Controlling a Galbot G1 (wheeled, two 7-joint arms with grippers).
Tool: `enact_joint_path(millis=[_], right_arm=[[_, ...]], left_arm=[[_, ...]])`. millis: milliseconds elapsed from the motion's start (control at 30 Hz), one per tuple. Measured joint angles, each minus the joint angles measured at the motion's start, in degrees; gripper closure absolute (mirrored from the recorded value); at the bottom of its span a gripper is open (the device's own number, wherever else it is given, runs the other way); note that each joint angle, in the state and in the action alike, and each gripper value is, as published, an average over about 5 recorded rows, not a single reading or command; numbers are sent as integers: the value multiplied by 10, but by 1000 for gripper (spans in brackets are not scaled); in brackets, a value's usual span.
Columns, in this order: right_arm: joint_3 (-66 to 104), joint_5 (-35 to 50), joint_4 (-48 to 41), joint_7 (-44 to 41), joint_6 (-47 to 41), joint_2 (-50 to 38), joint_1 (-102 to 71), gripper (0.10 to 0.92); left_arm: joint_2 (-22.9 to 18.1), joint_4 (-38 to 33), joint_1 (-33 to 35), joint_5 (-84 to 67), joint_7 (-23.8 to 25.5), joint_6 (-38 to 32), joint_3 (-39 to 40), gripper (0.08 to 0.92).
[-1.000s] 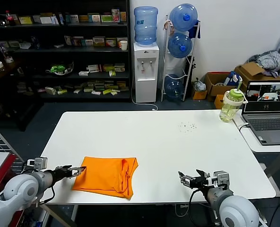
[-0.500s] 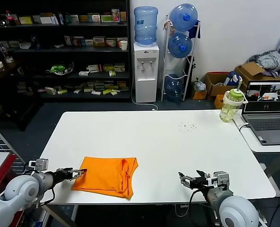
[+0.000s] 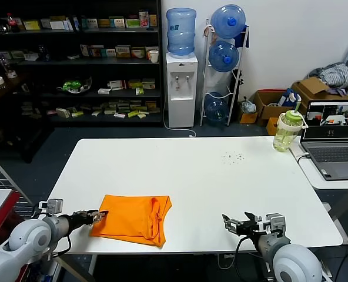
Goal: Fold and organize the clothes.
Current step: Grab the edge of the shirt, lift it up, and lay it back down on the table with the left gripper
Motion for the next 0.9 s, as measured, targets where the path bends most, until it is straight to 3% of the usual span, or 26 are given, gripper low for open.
enact_joint_path(millis=[433,700,900], right_arm=[[-1,-1,0,1,0,2,0,203],[-1,-2,-3,0,2,3,3,203],[6,-10,-2,-8,9,2,10,203]], left_arm=[[-7,-9,4,-4,-5,0,-5,869],[-3,-37,15,-17,-22,0,-19,893],[12,-81,30,-32,-63,8,-42,893]])
